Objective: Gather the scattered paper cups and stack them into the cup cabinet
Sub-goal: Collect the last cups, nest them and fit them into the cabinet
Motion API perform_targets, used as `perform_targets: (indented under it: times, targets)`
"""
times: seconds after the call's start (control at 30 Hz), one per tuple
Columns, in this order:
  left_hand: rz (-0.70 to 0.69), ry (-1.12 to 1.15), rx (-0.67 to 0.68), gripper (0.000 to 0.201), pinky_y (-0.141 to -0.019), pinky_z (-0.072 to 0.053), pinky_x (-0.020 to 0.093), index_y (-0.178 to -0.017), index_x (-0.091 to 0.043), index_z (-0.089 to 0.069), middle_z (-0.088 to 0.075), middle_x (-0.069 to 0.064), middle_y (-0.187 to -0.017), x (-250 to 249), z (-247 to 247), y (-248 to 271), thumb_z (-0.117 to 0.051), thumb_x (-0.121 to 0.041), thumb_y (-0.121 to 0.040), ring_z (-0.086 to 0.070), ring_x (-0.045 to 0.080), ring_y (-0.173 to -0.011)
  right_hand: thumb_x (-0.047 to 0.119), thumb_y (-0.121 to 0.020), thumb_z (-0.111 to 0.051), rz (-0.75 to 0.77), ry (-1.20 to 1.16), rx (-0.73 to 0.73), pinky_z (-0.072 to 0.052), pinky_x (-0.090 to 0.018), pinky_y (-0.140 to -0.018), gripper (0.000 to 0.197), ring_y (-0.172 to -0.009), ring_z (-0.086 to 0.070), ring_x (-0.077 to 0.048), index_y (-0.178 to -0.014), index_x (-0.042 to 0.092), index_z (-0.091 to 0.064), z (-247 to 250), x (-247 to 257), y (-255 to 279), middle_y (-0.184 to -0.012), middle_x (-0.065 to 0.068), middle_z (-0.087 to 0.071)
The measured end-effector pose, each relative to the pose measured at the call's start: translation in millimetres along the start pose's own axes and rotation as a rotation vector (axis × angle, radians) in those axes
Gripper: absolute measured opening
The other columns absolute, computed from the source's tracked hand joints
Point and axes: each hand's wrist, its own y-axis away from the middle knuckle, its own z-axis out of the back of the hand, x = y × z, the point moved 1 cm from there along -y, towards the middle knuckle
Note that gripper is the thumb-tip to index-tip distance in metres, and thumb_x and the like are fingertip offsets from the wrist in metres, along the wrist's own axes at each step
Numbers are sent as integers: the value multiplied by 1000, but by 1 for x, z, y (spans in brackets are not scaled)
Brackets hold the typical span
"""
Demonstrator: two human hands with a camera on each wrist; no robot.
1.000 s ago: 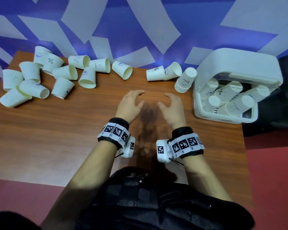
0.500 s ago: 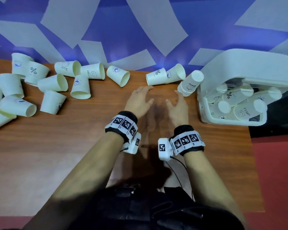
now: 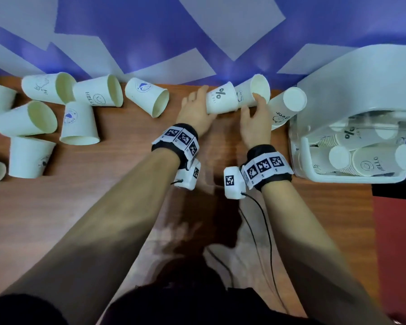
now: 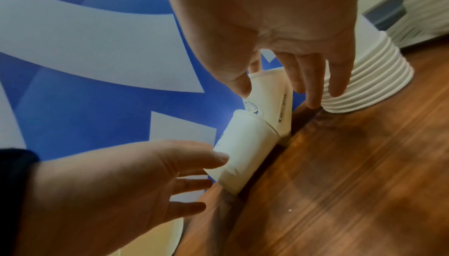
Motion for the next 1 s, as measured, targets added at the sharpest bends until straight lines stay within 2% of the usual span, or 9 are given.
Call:
perform_targets:
  times: [0.13,0.3,0.4,0.57,0.63,0.73,0.8,0.9,1.0]
  targets:
    - [37,21,19,74,-103,-32,37,-145,-18,-29,-41,11,-139,6,-9,3,-68,-29,-82,-38,31,-127,23,-93,-45,-12,24,5,-40,-30,-77,23,-94,-56,-30,-99,6,-60,-5,-8,0,-97,-16,-63]
    - [21,236,-86,70,-95,-33,23,-137,-19,-42,-45,6,-128,21,-8,42,-74,-29,-77,-45,19,-118,23,-92,-50,67,-51,-53,-41,-32,-70,16,-81,-54,-27,-80,14,-49,5,3,22,-80,-8,-57]
    - [0,324,-193,63,-90,-30,14,-131,-17,-50,-45,3,-121,28,-1,77,-77,-26,-76,-44,10,-109,27,-92,-52,103,-99,-80,-38,-33,-68,24,-77,-49,-26,-76,11,-44,16,14,43,-77,-10,-51]
    - [-47,468,-279,60,-96,-43,24,-130,-21,-52,-45,1,-120,19,13,130,-79,-24,-77,-48,4,-101,31,-88,-59,80,-221,-113,-34,-21,-65,31,-72,-42,-16,-68,25,-36,46,31,90,-81,-7,-47]
    - [-71,514,-306,60,-94,-46,26,-129,-24,-53,-46,1,-120,9,19,147,-80,-25,-75,-51,3,-100,32,-87,-61,60,-259,-141,-36,-22,-67,31,-74,-44,-16,-68,32,-36,64,35,110,-84,-6,-48]
    - [-138,587,-333,57,-85,-44,11,-127,-25,-53,-46,0,-121,-8,23,168,-80,-23,-76,-50,-12,-96,32,-87,-63,37,-332,-176,-39,-22,-69,26,-75,-46,-13,-73,32,-41,93,36,137,-89,-4,-50]
    - [-187,609,-307,56,-85,-45,11,-126,-28,-53,-47,0,-124,-24,24,181,-79,-24,-76,-53,-6,-100,31,-87,-65,11,-383,-195,-42,-25,-72,24,-77,-47,-14,-76,27,-44,111,35,153,-87,0,-51]
    - [-289,596,-228,57,-89,-48,21,-128,-29,-54,-49,2,-124,-49,22,197,-79,-25,-77,-57,10,-105,30,-83,-67,-5,-448,-227,-49,-34,-79,24,-85,-57,-20,-80,31,-44,136,34,172,-94,-7,-60]
    - [-357,595,-174,58,-86,-48,18,-129,-25,-55,-51,1,-119,-72,13,212,-79,-24,-76,-58,8,-99,16,-85,-68,2,-578,-249,-50,-24,-73,26,-79,-59,0,-95,24,-46,162,28,187,-94,4,-59]
